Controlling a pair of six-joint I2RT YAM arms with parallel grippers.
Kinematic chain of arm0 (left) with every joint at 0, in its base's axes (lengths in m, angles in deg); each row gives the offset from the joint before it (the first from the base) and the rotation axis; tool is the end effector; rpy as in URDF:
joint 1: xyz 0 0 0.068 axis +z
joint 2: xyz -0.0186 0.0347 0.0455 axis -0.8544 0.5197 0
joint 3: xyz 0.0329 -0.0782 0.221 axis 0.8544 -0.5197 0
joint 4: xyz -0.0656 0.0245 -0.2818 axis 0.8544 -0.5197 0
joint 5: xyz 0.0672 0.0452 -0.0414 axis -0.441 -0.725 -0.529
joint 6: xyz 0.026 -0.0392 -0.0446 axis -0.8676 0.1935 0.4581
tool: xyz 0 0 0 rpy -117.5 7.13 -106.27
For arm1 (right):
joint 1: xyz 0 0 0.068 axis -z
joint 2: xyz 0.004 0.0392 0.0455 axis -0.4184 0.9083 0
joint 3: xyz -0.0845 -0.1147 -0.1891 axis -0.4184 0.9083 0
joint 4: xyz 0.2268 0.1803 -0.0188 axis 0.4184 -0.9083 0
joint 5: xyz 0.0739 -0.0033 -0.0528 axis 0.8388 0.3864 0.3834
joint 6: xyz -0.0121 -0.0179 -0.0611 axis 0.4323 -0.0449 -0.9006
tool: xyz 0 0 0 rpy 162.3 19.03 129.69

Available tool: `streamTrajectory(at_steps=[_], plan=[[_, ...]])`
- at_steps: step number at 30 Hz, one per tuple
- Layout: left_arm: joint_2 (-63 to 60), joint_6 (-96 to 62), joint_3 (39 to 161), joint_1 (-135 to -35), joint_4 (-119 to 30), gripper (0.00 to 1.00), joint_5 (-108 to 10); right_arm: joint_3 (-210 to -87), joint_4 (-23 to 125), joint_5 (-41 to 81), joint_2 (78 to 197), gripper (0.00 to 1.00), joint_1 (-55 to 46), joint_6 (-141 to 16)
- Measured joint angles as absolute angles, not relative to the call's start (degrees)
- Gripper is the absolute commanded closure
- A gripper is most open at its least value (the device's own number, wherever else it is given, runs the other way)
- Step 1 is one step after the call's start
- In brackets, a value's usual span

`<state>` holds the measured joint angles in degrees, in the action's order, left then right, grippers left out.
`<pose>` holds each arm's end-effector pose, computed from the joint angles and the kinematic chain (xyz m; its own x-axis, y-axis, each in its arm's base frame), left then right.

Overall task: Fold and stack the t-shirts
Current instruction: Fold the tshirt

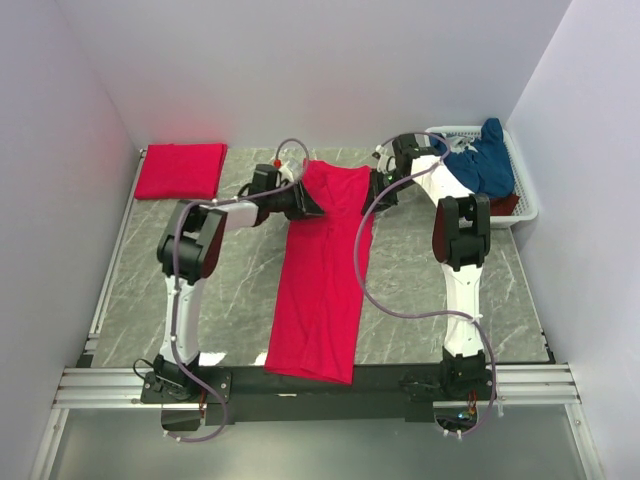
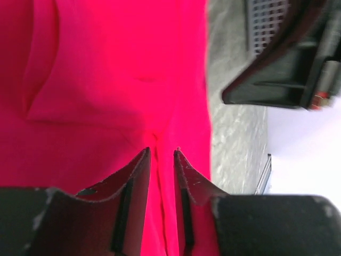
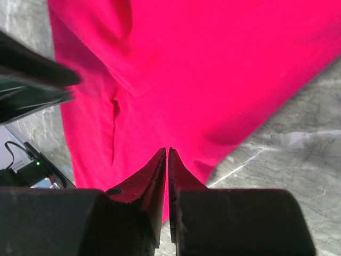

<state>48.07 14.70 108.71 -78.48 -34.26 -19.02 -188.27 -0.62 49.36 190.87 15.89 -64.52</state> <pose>0.4477 -0.1944 0.0888 -0.8819 -0.2534 -0.3975 0.2173 0.5298 -0.8198 0.4858 0.1062 0.1360 -0.9565 -0.0784 -0.2810 -0.2363 0.7731 0.5886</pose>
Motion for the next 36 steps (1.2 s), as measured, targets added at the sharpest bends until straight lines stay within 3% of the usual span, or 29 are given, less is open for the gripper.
streamTrajectory(at_steps=[6, 15, 25, 36], plan=[[53.51, 19.86, 110.21, -77.69, -35.01, 0.76, -20.71, -187.55, -0.92, 48.03, 190.87, 0.87, 15.98, -63.07], [46.6, 24.84, 98.41, -68.93, -30.74, 0.77, -25.43, -187.55, -0.97, 47.11, 190.87, 0.88, 15.98, -61.32], [38.58, 23.64, 91.11, -67.81, -30.02, 0.69, -27.68, -187.87, 1.76, 49.08, 190.87, 0.87, 15.59, -59.23], [39.45, 21.1, 99.83, -69.54, -27.53, 0.71, -25.62, -188.97, 9.72, 54.98, 191.04, 0.88, 13.73, -53.87]])
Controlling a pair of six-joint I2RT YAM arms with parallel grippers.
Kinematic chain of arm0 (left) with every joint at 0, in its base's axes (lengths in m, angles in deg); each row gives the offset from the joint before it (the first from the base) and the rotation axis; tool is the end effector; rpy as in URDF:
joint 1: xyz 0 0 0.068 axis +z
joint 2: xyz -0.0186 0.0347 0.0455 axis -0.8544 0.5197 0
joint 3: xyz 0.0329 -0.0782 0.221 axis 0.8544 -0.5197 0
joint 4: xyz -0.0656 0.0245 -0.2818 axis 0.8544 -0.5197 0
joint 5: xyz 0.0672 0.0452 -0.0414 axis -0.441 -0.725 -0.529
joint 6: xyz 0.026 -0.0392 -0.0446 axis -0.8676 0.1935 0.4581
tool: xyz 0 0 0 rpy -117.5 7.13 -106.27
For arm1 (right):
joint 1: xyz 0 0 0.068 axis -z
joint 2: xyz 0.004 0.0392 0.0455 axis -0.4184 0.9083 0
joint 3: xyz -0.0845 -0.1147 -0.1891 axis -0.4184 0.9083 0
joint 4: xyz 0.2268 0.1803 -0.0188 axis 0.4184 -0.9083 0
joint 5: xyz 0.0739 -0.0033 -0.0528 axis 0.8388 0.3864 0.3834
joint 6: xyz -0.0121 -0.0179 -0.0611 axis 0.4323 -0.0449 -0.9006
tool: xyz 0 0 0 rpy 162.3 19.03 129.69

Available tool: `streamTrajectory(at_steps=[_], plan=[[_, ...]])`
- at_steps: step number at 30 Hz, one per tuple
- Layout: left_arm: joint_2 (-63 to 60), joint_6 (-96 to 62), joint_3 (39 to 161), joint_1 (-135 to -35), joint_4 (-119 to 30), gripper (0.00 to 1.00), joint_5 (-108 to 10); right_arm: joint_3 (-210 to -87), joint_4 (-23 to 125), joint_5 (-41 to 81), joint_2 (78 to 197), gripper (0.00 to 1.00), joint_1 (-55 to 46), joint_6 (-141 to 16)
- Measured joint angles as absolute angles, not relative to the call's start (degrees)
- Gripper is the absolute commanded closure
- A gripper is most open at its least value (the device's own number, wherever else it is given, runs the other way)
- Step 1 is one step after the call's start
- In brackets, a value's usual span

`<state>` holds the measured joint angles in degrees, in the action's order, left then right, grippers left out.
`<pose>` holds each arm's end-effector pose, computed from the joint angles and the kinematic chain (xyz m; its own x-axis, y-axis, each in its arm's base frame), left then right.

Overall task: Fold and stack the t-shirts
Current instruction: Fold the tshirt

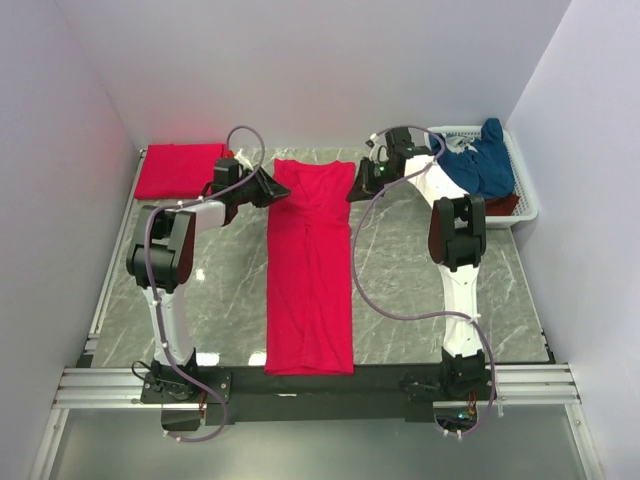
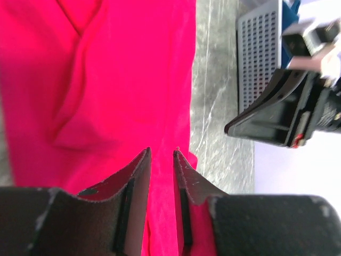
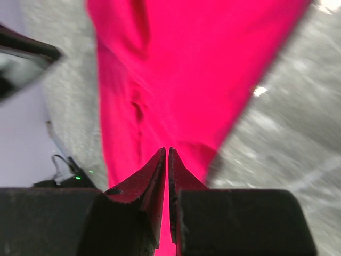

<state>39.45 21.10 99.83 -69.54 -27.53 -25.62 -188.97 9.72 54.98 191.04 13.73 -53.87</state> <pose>0.4530 -0.1139 0.1151 -0.7488 -0.5161 -0.4160 0.0879 0.5447 -0.8340 0.4993 0.1318 0.1499 -0.9444 0.0196 -0.3281 -0.2270 0.6829 0.6943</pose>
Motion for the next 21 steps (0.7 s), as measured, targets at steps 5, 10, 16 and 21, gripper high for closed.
streamTrajectory(at_steps=[5, 10, 16, 21], plan=[[41.99, 22.72, 100.31, -72.14, -27.2, 0.72, -24.71, -192.42, 13.89, 59.33, 193.86, 0.9, 12.4, -47.16], [42.56, 26.15, 98.76, -75.14, -25.56, 0.71, -22.87, -185.84, 19.73, 62.63, 193.4, 0.91, 11.89, -41.37], [43.24, 30.92, 98.11, -79.83, -21.02, 0.69, -21.14, -179.92, 21.37, 64.69, 193.03, 0.93, 12.27, -38.18], [49.09, 33.34, 100.36, -81.71, -18.55, 0.68, -21.32, -179.63, 22.46, 65.56, 190.91, 0.93, 14.19, -37.54]])
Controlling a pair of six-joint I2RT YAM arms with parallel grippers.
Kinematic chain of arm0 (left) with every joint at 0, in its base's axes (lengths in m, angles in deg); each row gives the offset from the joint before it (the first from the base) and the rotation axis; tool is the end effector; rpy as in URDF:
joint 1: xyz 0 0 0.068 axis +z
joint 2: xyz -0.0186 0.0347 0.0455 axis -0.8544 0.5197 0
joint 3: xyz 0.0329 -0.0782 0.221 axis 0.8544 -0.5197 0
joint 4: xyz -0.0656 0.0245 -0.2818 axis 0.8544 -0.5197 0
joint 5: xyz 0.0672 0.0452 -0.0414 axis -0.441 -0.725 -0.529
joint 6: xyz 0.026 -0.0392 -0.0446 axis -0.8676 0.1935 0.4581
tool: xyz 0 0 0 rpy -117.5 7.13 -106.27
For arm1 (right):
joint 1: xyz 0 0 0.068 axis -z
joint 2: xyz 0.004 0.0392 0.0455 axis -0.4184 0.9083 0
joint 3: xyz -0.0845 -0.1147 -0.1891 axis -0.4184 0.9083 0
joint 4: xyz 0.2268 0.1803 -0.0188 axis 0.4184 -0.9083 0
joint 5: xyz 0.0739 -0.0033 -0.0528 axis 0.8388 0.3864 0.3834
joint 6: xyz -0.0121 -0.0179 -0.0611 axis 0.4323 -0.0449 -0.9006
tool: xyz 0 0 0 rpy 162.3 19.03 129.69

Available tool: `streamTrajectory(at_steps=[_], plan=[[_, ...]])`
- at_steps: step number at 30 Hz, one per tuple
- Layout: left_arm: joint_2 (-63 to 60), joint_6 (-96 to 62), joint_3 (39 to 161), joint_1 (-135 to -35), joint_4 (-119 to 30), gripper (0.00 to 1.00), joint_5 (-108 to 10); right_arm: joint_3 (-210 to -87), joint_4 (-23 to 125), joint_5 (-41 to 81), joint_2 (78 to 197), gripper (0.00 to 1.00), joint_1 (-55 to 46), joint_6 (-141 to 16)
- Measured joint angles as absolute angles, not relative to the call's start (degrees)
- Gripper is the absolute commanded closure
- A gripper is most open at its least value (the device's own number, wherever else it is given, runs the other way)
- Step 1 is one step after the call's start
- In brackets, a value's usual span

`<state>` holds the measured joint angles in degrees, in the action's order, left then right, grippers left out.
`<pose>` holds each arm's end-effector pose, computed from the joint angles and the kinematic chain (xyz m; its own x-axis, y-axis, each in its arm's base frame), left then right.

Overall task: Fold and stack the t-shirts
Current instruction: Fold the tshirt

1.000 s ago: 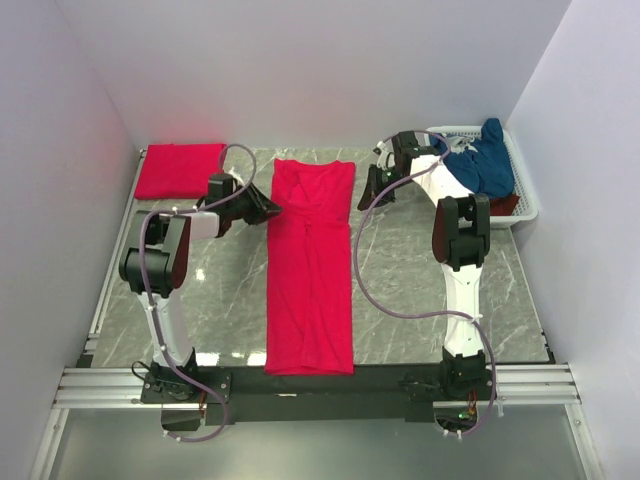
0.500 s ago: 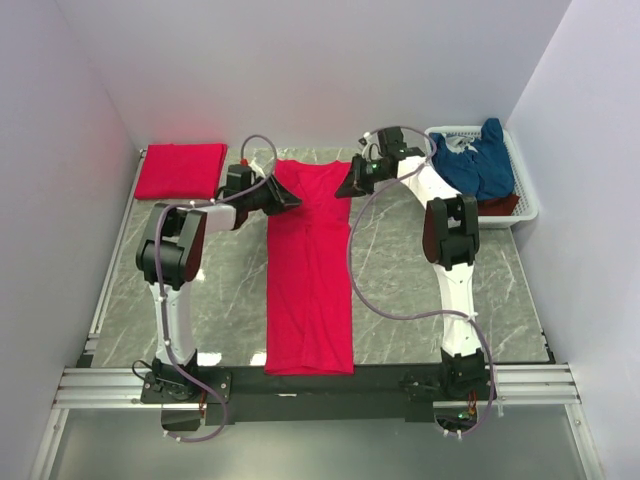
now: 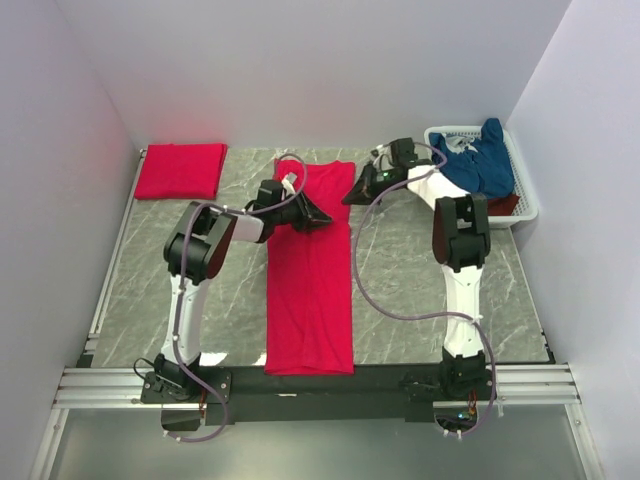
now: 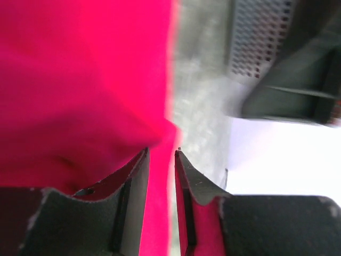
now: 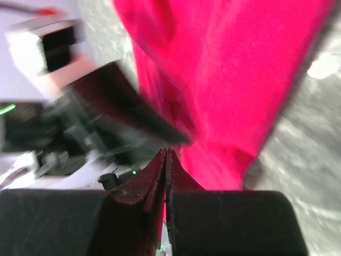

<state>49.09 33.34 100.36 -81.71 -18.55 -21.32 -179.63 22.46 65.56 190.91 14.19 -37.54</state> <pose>0.4209 -0.2111 0.0600 -0.8960 -0.3941 -0.2048 0.0328 0.4010 -0.9155 0.4927 0.1327 0.1151 -0.9823 0.1429 -0.1207 -0.0300 0.5168 0.8556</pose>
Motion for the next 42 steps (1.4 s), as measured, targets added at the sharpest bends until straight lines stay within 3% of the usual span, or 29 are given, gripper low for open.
streamTrajectory(at_steps=[6, 15, 21, 22, 24, 28, 34, 42], plan=[[56.11, 34.2, 107.44, -81.06, -20.93, 0.68, -22.39, -176.88, 23.62, 66.02, 185.95, 0.92, 18.41, -37.35], [69.79, 35.09, 131.57, -79.09, -27.25, 0.67, -21.93, -174.74, 21.59, 65.8, 182.93, 0.92, 20.61, -39.95], [72.98, 28.38, 141.93, -77.15, -34.96, 0.51, -20.66, -174.74, 18.37, 65.71, 182.93, 0.9, 20.59, -43.53], [72.98, 26.98, 142.89, -76.93, -36.1, 0.39, -20.03, -174.74, 17.81, 65.71, 182.93, 0.89, 20.59, -44.08], [72.48, 23.88, 143.76, -76.6, -37.45, 0.29, -17.67, -174.74, 16.56, 65.65, 182.78, 0.89, 20.59, -45.54], [66.08, 18.7, 138.15, -76.6, -39.73, 0.26, -13.8, -174.15, 13.15, 64.42, 180.81, 0.9, 20.18, -50.07], [43.15, 9.24, 119.92, -76.58, -45.3, 0.29, -10.24, -161.58, 10.09, 61.25, 171.24, 0.96, 17.8, -58.48], [17.77, 0.97, 98.7, -73.1, -47.09, 0.28, -8.27, -152.57, 7.14, 54.59, 170.78, 1.0, 8.88, -66.02]])
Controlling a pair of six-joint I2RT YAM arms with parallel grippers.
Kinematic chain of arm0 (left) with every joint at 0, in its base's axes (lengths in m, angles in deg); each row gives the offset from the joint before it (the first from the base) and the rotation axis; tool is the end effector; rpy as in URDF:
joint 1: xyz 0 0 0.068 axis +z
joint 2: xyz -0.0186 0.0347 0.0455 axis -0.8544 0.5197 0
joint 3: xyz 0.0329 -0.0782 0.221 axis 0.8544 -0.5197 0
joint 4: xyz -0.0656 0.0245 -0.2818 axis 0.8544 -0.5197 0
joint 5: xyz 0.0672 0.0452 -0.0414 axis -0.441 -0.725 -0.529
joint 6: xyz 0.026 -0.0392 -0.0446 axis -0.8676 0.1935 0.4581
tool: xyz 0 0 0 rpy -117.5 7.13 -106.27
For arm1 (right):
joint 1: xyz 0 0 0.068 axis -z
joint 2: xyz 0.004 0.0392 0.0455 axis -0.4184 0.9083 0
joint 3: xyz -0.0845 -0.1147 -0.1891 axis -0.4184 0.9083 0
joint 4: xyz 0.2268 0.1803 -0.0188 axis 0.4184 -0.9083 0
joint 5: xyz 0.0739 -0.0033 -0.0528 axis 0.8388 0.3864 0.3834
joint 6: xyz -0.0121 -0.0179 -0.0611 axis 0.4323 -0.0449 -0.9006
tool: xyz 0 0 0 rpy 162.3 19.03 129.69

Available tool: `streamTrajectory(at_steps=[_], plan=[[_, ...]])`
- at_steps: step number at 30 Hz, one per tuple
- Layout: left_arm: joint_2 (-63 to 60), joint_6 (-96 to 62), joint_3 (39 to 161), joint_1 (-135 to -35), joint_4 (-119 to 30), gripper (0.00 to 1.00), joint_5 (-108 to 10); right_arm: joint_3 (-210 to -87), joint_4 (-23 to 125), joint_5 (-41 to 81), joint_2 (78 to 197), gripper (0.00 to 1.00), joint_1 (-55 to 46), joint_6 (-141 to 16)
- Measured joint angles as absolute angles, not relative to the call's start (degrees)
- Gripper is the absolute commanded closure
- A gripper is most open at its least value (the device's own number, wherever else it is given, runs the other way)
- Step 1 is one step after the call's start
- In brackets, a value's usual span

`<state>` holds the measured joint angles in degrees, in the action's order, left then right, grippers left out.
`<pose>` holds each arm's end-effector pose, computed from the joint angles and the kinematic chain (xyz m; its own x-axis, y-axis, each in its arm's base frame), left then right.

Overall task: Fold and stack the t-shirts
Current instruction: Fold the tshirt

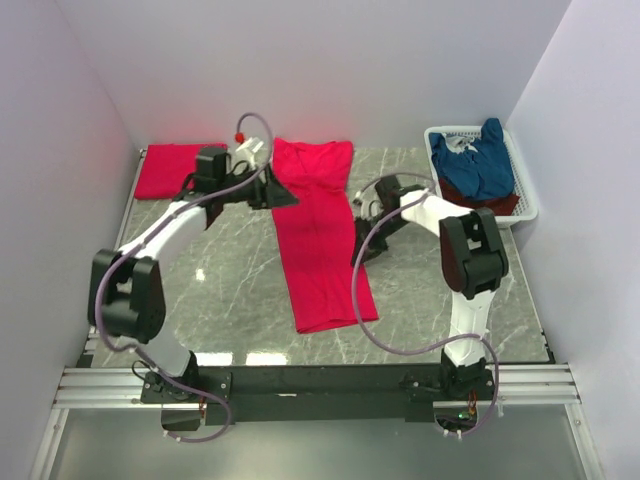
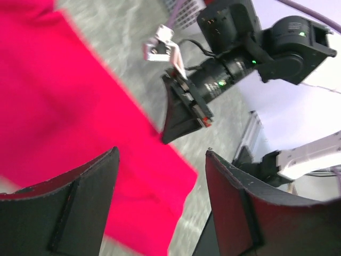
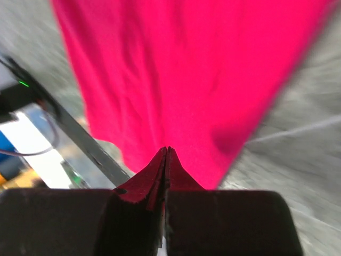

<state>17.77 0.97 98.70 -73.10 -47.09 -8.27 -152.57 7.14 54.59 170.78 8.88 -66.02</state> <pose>0.3915 -0.1400 0.2377 -0.7544 -0.1389 -0.6416 0.5274 0.4536 -0.7184 0.3722 0.1408 0.1049 -0.9611 -0.2260 -0.1590 -0.2735 0.6960 0.6639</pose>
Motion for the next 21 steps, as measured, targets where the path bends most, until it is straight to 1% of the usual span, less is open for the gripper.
streamTrajectory(at_steps=[3, 8, 12, 17, 20, 21], plan=[[13.29, -3.0, 95.07, -70.15, -51.88, 0.28, -8.73, -149.86, 7.14, 52.14, 171.2, 1.0, 5.34, -67.62], [7.78, -8.53, 94.63, -66.46, -59.57, 0.28, -9.62, -147.31, 7.21, 49.28, 172.57, 1.0, 1.07, -69.37], [3.48, -11.11, 94.24, -63.4, -63.16, 0.28, -10.21, -145.8, 7.29, 51.33, 172.79, 1.0, -1.29, -69.39], [-0.61, -13.45, 92.01, -61.78, -66.87, 0.28, -10.76, -143.83, 7.62, 57.01, 173.95, 1.0, -4.87, -68.89], [-2.25, -15.75, 90.5, -61.69, -68.71, 0.25, -10.74, -143.64, 7.58, 58.92, 174.39, 1.0, -7.49, -68.97], [-2.8, -16.38, 89.76, -61.65, -69.15, 0.22, -10.74, -143.64, 7.64, 58.92, 174.19, 1.0, -7.97, -69.11]])
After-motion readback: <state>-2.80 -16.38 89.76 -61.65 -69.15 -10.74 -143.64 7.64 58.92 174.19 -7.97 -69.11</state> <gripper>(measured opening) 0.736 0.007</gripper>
